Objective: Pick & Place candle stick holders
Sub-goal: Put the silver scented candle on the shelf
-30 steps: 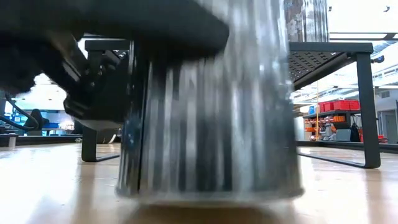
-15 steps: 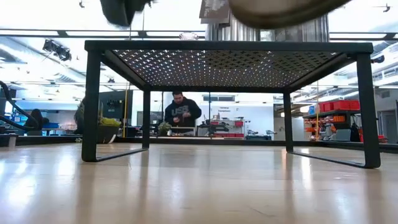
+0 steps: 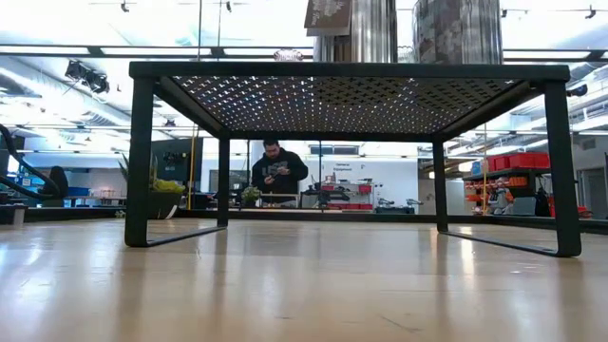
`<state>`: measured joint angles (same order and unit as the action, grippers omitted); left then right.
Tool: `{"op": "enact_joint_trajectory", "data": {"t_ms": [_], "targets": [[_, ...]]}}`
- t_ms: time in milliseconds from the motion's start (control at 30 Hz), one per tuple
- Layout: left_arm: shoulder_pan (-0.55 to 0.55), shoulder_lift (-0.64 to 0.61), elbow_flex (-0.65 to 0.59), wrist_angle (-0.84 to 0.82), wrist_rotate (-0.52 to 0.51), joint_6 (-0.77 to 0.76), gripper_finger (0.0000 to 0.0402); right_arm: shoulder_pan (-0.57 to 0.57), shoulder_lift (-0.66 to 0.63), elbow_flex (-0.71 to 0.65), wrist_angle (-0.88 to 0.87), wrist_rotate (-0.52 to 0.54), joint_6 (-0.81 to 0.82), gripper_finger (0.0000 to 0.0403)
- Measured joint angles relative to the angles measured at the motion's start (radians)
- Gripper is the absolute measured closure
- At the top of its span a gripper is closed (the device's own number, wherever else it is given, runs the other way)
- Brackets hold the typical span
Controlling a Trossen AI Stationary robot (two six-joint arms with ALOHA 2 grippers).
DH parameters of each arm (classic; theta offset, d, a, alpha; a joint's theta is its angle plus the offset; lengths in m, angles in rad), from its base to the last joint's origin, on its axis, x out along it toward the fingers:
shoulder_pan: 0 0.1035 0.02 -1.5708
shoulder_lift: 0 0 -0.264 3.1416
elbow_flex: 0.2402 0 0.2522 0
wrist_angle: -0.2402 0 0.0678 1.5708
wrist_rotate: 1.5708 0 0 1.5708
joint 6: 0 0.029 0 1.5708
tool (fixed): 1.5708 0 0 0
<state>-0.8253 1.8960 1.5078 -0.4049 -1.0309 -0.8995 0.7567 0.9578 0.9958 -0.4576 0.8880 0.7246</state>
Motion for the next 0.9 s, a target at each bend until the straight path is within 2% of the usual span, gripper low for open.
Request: {"op": "enact_joint_trajectory", "data": {"t_ms": [100,233,400,767,900], "targets": [[0.006,-0.062,-0.003,-0.184,0.002,-0.082,0.0052,0.0,0.0,0.0,0.0,-0.006,0.0,0.001],[0.036,-0.124,-0.002,-0.301,-0.024,-0.085,0.0052,0.0,0.0,0.0,0.0,-0.006,0.0,0.001],[0.097,-0.133,-0.003,-0.421,0.01,-0.11,0.0052,0.0,0.0,0.0,0.001,-0.007,-0.008,0.001],[0.171,-0.13,-0.043,-0.475,0.003,-0.242,0.0052,0.0,-0.005,0.0,0.021,-0.015,-0.116,0.001],[0.189,-0.13,-0.043,-0.477,-0.039,-0.273,0.0052,0.0,-0.004,0.0,0.022,-0.016,-0.142,0.001]]}}
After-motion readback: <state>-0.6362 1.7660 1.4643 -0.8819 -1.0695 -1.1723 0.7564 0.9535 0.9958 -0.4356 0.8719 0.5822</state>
